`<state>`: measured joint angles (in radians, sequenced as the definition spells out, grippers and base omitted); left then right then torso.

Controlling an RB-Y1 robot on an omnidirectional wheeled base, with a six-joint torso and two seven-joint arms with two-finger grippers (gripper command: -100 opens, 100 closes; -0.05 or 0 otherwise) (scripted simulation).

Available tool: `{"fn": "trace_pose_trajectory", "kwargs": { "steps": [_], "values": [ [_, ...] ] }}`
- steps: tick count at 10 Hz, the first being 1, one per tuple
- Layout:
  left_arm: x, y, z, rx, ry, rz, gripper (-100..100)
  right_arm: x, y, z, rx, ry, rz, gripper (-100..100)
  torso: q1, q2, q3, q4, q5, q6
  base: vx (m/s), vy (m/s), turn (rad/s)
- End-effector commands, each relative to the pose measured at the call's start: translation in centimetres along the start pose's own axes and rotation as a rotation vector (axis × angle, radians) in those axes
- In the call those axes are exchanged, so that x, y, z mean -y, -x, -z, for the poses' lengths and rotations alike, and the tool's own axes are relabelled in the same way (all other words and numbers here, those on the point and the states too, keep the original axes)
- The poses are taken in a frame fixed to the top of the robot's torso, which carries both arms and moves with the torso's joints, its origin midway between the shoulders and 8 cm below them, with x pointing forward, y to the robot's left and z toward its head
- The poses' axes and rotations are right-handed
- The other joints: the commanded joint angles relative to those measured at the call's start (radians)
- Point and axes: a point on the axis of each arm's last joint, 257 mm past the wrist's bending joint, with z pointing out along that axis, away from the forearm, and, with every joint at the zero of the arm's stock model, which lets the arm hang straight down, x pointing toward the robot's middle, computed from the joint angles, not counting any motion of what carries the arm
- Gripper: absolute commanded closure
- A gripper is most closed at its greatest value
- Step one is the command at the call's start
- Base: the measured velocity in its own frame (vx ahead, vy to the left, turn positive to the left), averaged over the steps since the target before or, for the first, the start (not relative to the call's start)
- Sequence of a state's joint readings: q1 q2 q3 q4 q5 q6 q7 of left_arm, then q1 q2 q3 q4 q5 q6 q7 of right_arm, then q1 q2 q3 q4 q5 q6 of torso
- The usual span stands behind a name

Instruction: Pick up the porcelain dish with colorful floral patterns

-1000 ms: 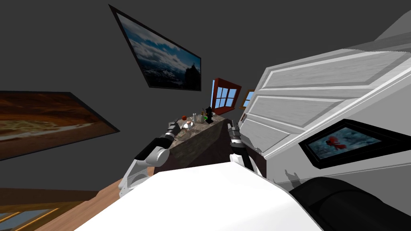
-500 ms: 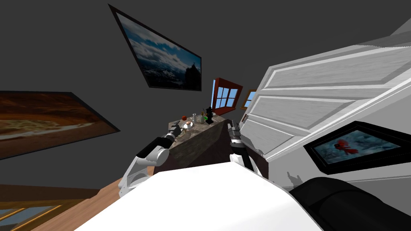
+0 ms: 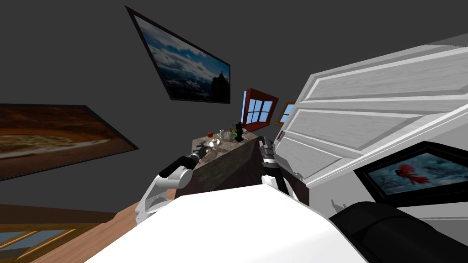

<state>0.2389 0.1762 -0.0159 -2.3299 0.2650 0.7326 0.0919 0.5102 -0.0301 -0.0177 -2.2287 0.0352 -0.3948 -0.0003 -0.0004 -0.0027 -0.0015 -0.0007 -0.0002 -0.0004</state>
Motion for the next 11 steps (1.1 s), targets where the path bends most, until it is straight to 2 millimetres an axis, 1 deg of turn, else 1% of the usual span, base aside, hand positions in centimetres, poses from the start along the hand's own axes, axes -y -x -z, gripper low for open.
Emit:
{"fn": "trace_pose_trajectory", "kwargs": {
  "steps": [1,2,3,4,5,8,9,11],
  "values": [
    [-0.8,0.2,0.0,0.006,0.032,0.005,-100,0.0,0.0,0.0,0.0,0.0,0.0,0,0.0,0.0,0.0,0.0,0.0,0.0,0.034,-0.012,0.028],
    [-2.0,0.7,0.0,0.017,0.077,0.014,-100,0.0,0.0,0.0,0.0,0.0,0.0,0,0.0,0.0,0.0,0.0,0.0,0.0,0.043,-0.007,0.05],
    [-2.2,0.7,0.0,0.018,0.081,0.014,-100,0.0,0.0,0.0,0.0,0.0,0.0,0,0.001,0.0,0.0,0.0,0.0,0.0,0.035,-0.008,0.026],
    [-3.4,1.2,0.0,0.031,0.123,0.022,-100,0.0,0.0,0.0,0.0,0.0,0.0,0,0.001,0.0,0.0,0.0,0.0,0.0,0.036,-0.014,0.055],
    [-3.6,1.3,0.1,0.031,0.129,0.022,-100,0.0,0.0,0.0,0.0,0.0,0.0,0,0.0,0.0,0.0,0.0,0.0,0.0,0.03,-0.013,0.033],
    [-7.5,3.0,0.6,0.077,0.257,0.046,-100,0.0,0.0,0.0,0.0,0.0,0.0,0,0.001,-0.001,-0.001,0.0,0.0,0.0,0.06,-0.008,0.07],
    [-7.7,3.0,0.7,0.079,0.264,0.046,-100,0.0,0.0,0.0,0.0,0.0,0.0,0,0.001,-0.002,-0.001,0.0,0.0,0.0,0.058,0.0,0.027],
    [-10.4,4.2,1.4,0.112,0.347,0.061,-100,0.0,0.0,0.0,0.0,0.0,0.0,0,0.001,-0.001,-0.001,0.0,0.0,0.0,0.054,-0.001,0.059]
  ]
}}
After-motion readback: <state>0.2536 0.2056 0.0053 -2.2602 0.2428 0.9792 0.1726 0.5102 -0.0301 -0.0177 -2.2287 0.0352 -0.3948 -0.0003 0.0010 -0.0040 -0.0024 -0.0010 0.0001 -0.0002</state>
